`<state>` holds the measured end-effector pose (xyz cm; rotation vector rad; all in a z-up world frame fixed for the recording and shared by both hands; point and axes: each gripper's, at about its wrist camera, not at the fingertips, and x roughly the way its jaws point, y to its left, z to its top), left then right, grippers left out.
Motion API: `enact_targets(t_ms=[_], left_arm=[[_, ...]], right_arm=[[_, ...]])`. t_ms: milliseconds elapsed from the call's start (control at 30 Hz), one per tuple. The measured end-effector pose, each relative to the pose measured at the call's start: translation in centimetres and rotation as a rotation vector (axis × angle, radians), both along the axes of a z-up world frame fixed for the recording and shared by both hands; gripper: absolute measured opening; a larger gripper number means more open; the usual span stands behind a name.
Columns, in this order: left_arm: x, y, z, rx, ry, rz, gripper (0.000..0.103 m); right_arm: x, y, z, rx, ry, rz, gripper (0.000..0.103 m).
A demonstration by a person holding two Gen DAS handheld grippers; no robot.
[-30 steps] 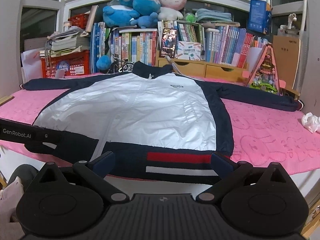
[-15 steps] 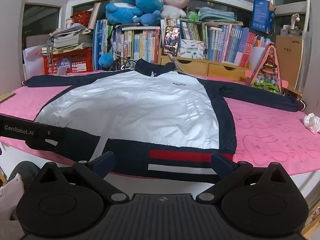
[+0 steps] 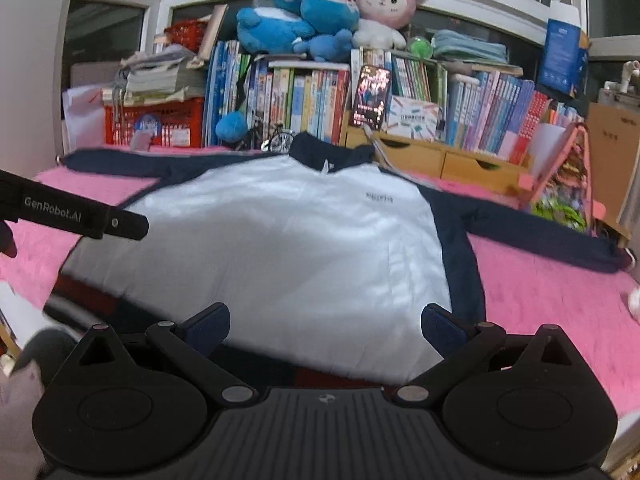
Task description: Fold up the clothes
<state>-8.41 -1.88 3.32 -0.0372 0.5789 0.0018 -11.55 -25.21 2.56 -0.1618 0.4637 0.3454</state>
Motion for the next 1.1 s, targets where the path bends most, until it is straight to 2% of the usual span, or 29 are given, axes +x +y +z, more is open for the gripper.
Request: enact_targets(t_ms=[67,167,367,500,667,733,800,1000,1100], left_arm=[[1.4,0.2,0.9,0.005,-0.018,-0.005,0.089],[3.3,0.7,1.4,0.001,-0.031,-0.004,0.090],[7.0,2.3,-0.1,0.008,0.002,0.057,0.090],[9.5,3.6,-1.6,-0.011,0.038,0.091,0.090],[11.2,4.6,-2.9,-0.046,0.055,0.116,0.090],[11.8,5.0,-3.5,-0.063,0.067,0.127,0.090],[12.2,5.3,-4.0,-0.079,0.078,0.135,0.090],[13.1,5.7,-5.4,-0.074,0.117,0.141,0.090],[13.2,5.5,-5.9,-0.058,0.120,0.132,0.093]], right_arm=[[1.6,-0.6,1.0,0.013,-0.014,0.001,0.103],[5.1,-4.1,2.4,0.093,-0.054,-0.057,0.103],[13.2,-15.2,2.8,0.345,-0.023,-0.279,0.103],[18.0,-21.1,1.8,0.365,-0.018,-0.460,0.096],[24.1,-27.3,0.2,0.463,0.014,-0.618,0.089],[26.6,-29.6,-0.3,0.480,0.009,-0.691,0.077],[28.8,-31.4,-0.9,0.471,0.015,-0.753,0.073],[34.1,-35.4,-3.2,0.511,0.072,-0.862,0.072],[36.4,-36.1,-4.0,0.482,0.087,-0.886,0.072]])
